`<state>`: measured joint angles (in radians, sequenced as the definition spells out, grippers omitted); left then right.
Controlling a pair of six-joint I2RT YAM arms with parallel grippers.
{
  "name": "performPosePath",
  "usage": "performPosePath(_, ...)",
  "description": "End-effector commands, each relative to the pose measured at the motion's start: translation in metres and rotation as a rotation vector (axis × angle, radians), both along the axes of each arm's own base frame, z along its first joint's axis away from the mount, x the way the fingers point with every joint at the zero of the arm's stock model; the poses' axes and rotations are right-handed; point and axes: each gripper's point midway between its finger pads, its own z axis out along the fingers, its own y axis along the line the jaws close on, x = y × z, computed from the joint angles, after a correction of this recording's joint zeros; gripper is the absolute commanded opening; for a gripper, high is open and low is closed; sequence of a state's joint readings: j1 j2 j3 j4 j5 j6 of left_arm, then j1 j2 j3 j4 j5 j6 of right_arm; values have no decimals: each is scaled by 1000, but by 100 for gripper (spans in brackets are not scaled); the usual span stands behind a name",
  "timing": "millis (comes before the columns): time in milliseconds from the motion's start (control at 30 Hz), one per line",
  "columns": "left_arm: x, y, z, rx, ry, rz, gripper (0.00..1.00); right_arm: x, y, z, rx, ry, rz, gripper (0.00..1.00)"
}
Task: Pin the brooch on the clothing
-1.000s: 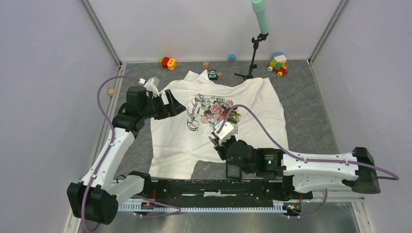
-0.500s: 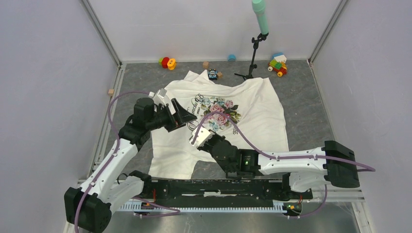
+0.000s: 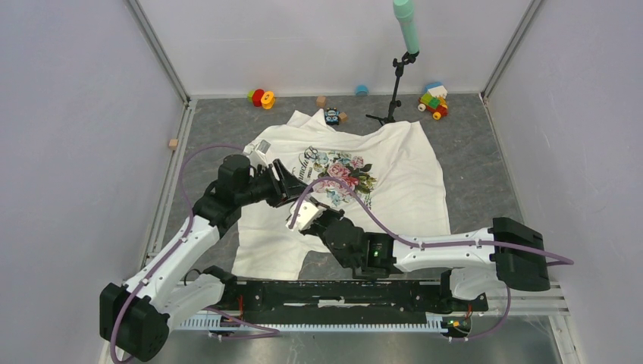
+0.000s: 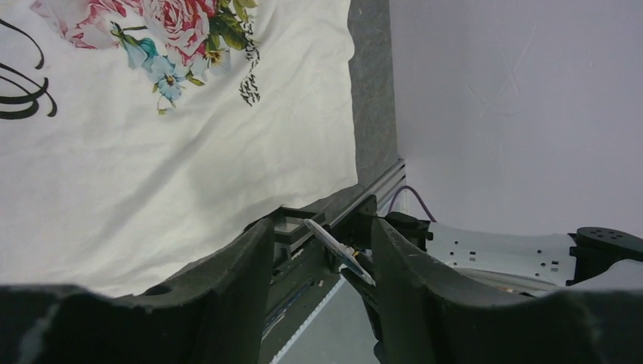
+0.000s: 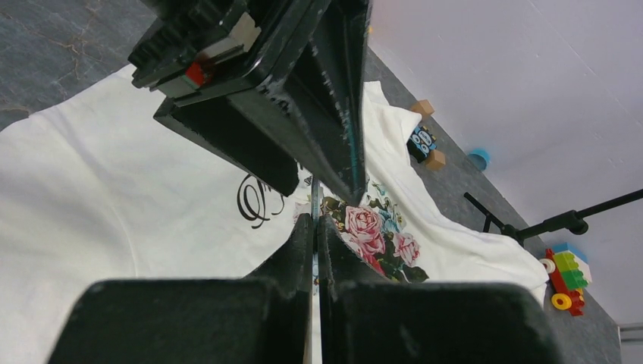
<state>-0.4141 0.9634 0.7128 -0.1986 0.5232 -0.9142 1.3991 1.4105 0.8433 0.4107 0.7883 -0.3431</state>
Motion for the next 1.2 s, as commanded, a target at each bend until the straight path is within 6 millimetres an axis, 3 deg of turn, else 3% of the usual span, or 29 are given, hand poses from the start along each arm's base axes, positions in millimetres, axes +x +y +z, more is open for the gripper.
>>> performPosePath(0, 5, -4, 9, -42, -19, 23, 50, 3, 11, 25, 72, -29, 6, 0)
performPosePath(333, 3, -10, 16, -72, -14, 5, 24, 6, 16, 15, 16, -43, 1, 0)
performPosePath(467, 3, -14, 18, -97, -11, -9, 5, 7, 17, 15, 12, -43, 3, 0)
performPosePath(500, 4, -14, 18, -96, -17, -12, 2, 6, 18, 14, 10, -39, 4, 12)
performPosePath(567, 6, -13, 17, -80, -35, -10, 2, 6, 16, 16, 20, -26, 0, 56)
performPosePath(600, 8, -13, 18, -72, -51, -11, 2, 5, 15, 17, 28, -19, -2, 66)
performPosePath(667, 13, -11, 19, -46, -82, -16, 2, 5, 7, 17, 42, 0, -8, 77)
performPosePath(767, 19, -9, 21, -17, -128, -36, 2, 5, -5, 18, 74, 44, 11, 87)
performPosePath(933, 22, -4, 28, -23, -202, -118, 2, 11, -13, 23, 160, 222, 192, 97)
performPosePath(1167, -9, -8, 35, -24, -283, -385, 2, 17, -27, 26, 305, 466, 462, 97)
